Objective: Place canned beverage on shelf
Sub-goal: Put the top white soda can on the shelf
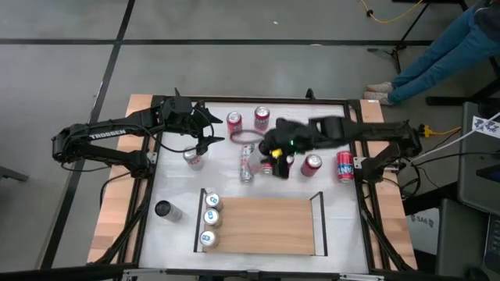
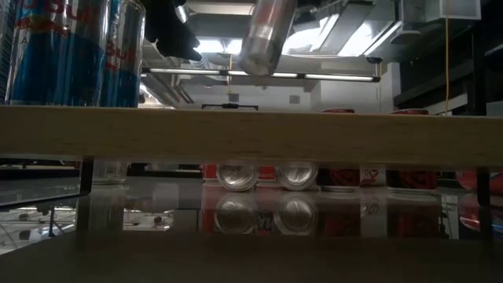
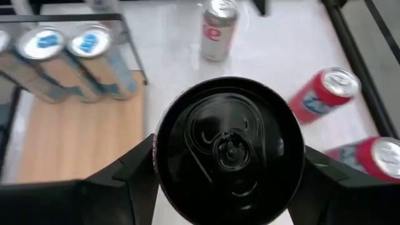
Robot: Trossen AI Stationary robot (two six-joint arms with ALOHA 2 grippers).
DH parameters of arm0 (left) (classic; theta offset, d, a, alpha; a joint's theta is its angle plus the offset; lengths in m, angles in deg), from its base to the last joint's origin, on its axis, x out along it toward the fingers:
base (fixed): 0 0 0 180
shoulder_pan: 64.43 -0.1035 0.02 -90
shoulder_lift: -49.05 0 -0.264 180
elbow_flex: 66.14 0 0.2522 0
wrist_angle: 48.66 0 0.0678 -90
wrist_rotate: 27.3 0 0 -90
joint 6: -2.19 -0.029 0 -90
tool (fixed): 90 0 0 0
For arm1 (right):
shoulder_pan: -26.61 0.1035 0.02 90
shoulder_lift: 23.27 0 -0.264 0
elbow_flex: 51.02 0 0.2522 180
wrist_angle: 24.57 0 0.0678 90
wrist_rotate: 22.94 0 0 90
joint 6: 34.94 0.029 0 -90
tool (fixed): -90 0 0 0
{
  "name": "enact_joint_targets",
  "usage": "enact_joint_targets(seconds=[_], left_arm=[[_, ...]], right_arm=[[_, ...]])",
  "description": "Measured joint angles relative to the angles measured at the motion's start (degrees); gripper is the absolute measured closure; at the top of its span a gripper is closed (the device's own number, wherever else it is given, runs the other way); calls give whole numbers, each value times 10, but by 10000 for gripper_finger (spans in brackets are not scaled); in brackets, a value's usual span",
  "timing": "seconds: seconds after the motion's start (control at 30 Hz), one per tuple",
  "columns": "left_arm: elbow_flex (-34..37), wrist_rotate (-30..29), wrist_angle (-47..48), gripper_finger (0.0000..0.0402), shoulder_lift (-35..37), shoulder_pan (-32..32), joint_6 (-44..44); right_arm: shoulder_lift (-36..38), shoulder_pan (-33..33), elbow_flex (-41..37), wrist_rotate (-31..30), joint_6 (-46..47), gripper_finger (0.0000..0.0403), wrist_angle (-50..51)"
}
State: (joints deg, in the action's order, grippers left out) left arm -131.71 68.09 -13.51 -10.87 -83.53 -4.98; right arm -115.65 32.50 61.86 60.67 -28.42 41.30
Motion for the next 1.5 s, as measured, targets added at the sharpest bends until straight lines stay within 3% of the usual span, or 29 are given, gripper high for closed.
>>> enact_joint_targets(seconds=[0.37,0.63,1.03,1.5], left_arm=[[0,0,1,104,0,2,0],[0,-1,0,104,0,18,0],[0,-3,0,105,0,40,0],[0,-4,0,105,0,41,-9]], right_arm=[[-66,123,0,-32,91,151,-84],[-122,177,0,-35,100,152,-124],[-173,176,0,-30,98,151,-127],[-174,173,0,-21,97,125,-132]])
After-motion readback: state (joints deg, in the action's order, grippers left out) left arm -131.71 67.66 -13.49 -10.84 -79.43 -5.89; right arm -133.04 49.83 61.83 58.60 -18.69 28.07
